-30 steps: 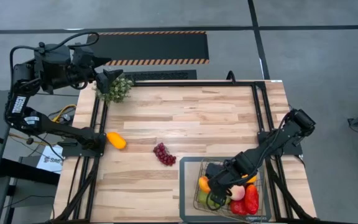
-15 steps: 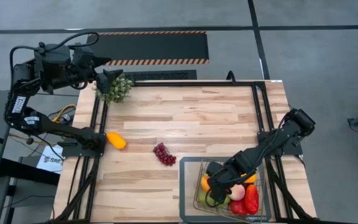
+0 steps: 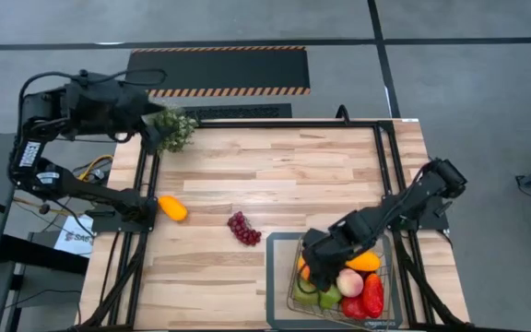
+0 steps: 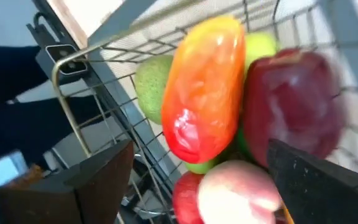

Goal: Build produce basket
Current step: Put the yellow mango into the wire basket

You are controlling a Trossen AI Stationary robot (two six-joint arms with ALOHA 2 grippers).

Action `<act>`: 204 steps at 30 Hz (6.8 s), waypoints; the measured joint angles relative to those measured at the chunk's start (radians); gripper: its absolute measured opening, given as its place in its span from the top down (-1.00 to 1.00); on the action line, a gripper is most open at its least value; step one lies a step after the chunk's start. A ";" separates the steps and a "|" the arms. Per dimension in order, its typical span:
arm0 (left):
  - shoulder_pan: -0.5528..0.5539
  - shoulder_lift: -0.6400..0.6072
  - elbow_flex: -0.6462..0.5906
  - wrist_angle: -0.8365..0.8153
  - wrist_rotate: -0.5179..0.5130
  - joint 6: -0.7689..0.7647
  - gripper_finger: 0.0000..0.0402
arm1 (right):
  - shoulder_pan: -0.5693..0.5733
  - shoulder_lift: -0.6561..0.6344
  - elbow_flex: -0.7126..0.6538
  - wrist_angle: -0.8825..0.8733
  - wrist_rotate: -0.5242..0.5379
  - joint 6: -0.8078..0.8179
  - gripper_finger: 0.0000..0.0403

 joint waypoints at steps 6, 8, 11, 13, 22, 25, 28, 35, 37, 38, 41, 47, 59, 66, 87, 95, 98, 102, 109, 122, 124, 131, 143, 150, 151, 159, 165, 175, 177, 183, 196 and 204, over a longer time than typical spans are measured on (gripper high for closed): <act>-0.015 0.021 -0.019 -0.126 0.148 -0.035 -0.79 | -0.079 0.000 0.106 -0.154 0.005 -0.155 -0.89; -0.037 0.009 -0.076 -0.112 0.176 -0.076 -0.79 | -0.110 0.000 0.132 -0.197 0.033 -0.195 -0.89; -0.066 -0.017 -0.175 -0.122 0.151 -0.119 -0.79 | -0.154 0.000 0.161 -0.238 0.083 -0.264 -0.88; -0.084 -0.036 -0.262 -0.135 0.097 -0.171 -0.79 | -0.182 0.000 0.170 -0.256 0.103 -0.321 -0.88; -0.150 -0.117 -0.727 -0.060 -0.052 -0.656 -0.79 | -0.297 0.000 0.172 -0.256 0.119 -0.543 -0.88; -0.179 -0.123 -0.881 -0.052 -0.103 -0.818 -0.79 | -0.318 0.000 0.172 -0.260 0.124 -0.584 -0.88; -0.211 -0.122 -1.027 0.007 -0.101 -0.945 -0.79 | -0.331 0.000 0.172 -0.285 0.157 -0.615 -0.88; -0.288 -0.089 -1.224 0.186 -0.018 -1.087 -0.79 | -0.354 0.000 0.172 -0.303 0.163 -0.637 -0.88; -0.303 -0.075 -1.233 0.180 -0.019 -1.115 -0.79 | -0.354 0.000 0.172 -0.303 0.163 -0.652 -0.88; -0.308 -0.066 -1.236 0.179 -0.020 -1.125 -0.79 | -0.354 0.000 0.168 -0.301 0.163 -0.659 -0.88; -0.317 -0.044 -1.242 0.180 -0.009 -1.145 -0.79 | -0.354 0.001 0.155 -0.304 0.163 -0.674 -0.88; -0.343 0.008 -1.243 0.184 0.008 -1.204 -0.79 | -0.355 0.002 0.155 -0.309 0.163 -0.704 -0.88; -0.397 0.130 -1.242 0.178 0.016 -1.356 -0.79 | -0.361 0.002 0.154 -0.359 0.188 -0.750 -0.88; -0.435 0.197 -1.242 0.170 0.006 -1.487 -0.79 | -0.361 0.002 0.154 -0.381 0.189 -0.770 -0.88; -0.501 0.396 -1.242 0.446 -0.003 -1.560 -0.79 | -0.394 0.001 0.154 -0.458 0.212 -0.863 -0.88; -0.457 0.414 -1.242 0.846 -0.092 -1.186 -0.79 | -0.398 0.001 0.154 -0.453 0.214 -0.911 -0.88; -0.425 0.433 -1.231 1.053 -0.076 -1.002 -0.79 | -0.405 0.001 0.154 -0.440 0.214 -0.933 -0.88; -0.381 0.428 -1.184 1.121 -0.004 -0.736 -0.79 | -0.408 0.001 0.154 -0.413 0.214 -0.980 -0.88; -0.315 0.401 -0.979 0.774 0.009 -0.477 -0.79 | -0.428 0.003 0.154 -0.366 0.197 -1.015 -0.88; -0.330 0.267 -0.977 0.470 -0.041 -0.446 -0.79 | -0.418 0.003 0.140 -0.342 0.191 -1.018 -0.88; -0.331 0.219 -1.018 0.441 -0.037 -0.519 -0.79 | -0.417 0.004 0.120 -0.334 0.189 -1.018 -0.88; -0.366 0.126 -1.067 0.181 -0.149 -0.960 -0.79 | -0.419 0.005 0.079 -0.272 0.136 -1.011 -0.88; -0.399 0.158 -1.279 0.500 -0.053 -1.112 -0.79 | -0.432 0.005 0.079 -0.263 0.134 -1.018 -0.88; -0.404 0.167 -1.350 0.656 -0.046 -1.102 -0.79 | -0.434 0.005 0.079 -0.272 0.134 -1.017 -0.88; -0.404 0.167 -1.352 0.704 -0.054 -1.074 -0.79 | -0.433 0.005 0.079 -0.271 0.134 -1.017 -0.88; -0.355 0.262 -1.354 1.159 0.001 -0.851 -0.79 | -0.459 0.005 0.079 -0.197 0.134 -1.150 -0.88; -0.290 0.392 -1.353 1.519 0.198 -0.704 -0.79 | -0.537 0.005 0.079 -0.061 0.134 -1.259 -0.88; -0.152 0.297 -1.353 1.475 0.460 -0.595 -0.79 | -0.654 0.023 0.081 0.251 0.102 -1.236 -0.88; -0.131 0.252 -1.353 1.452 0.512 -0.575 -0.79 | -0.654 0.039 0.081 0.296 0.063 -1.253 -0.88; -0.094 0.059 -1.353 1.250 0.606 -0.589 -0.79 | -0.647 0.113 0.081 0.371 0.043 -1.240 -0.88; -0.089 -0.512 -1.353 1.009 0.493 -0.696 -0.79 | -0.684 0.283 0.081 0.822 -0.127 -1.225 -0.88; -0.089 -0.743 -1.353 1.009 0.300 -0.709 -0.79 | -0.719 0.412 0.117 1.073 -0.144 -1.072 -0.88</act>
